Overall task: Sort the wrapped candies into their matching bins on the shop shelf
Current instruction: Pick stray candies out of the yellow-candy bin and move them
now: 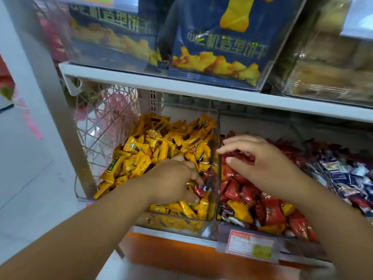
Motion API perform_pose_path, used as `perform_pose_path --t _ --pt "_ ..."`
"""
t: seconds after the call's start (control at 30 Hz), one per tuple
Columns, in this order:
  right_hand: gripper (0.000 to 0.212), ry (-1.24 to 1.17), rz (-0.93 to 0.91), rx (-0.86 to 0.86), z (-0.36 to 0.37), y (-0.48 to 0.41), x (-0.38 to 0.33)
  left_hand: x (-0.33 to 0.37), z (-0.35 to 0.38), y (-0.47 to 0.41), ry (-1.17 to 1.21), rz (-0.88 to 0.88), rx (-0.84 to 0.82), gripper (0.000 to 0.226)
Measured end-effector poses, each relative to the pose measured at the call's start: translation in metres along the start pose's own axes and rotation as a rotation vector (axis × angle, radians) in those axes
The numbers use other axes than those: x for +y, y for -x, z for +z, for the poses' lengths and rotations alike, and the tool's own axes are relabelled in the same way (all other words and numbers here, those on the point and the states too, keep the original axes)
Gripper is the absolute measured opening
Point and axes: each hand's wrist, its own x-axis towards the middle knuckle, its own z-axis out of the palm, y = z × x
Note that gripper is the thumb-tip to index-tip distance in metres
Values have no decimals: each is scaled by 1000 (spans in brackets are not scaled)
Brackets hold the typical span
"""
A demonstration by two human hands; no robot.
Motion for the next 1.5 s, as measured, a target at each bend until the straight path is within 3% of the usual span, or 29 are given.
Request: perform_pose_path --t 0.2,0.5,0.63,0.77,0.93,1.1,1.23,1.3,1.37,1.43,1.5 --pt "22 -66 77 28 -18 19 14 4 3 5 157 -75 101 27" --pt "20 -74 139 26 -12 26 15 6 3 1 122 -99 97 12" --pt "21 -48 133 41 -7 29 15 8 -2 3 100 -118 197 6" --pt "24 -5 132 108 -5 30 16 3 -18 13 437 -135 440 11" --pt "44 -102 60 154 3 27 1 31 -26 11 673 -69 524 10" --pt "19 -182 11 230 10 22 -9 47 -38 1 846 -37 610 8" --pt "15 -208 59 321 -2 22 -8 54 -44 -6 955 -56 632 16" --pt "13 -99 171 370 -12 20 5 47 -42 -9 896 -136 635 27" --pt "20 26 317 314 -21 19 19 34 -39 -8 695 -183 594 18" --pt "37 133 369 194 -21 25 27 24 -31 -5 507 -150 436 6" --pt "41 196 299 106 -14 30 21 17 -20 -8 297 -85 288 16"
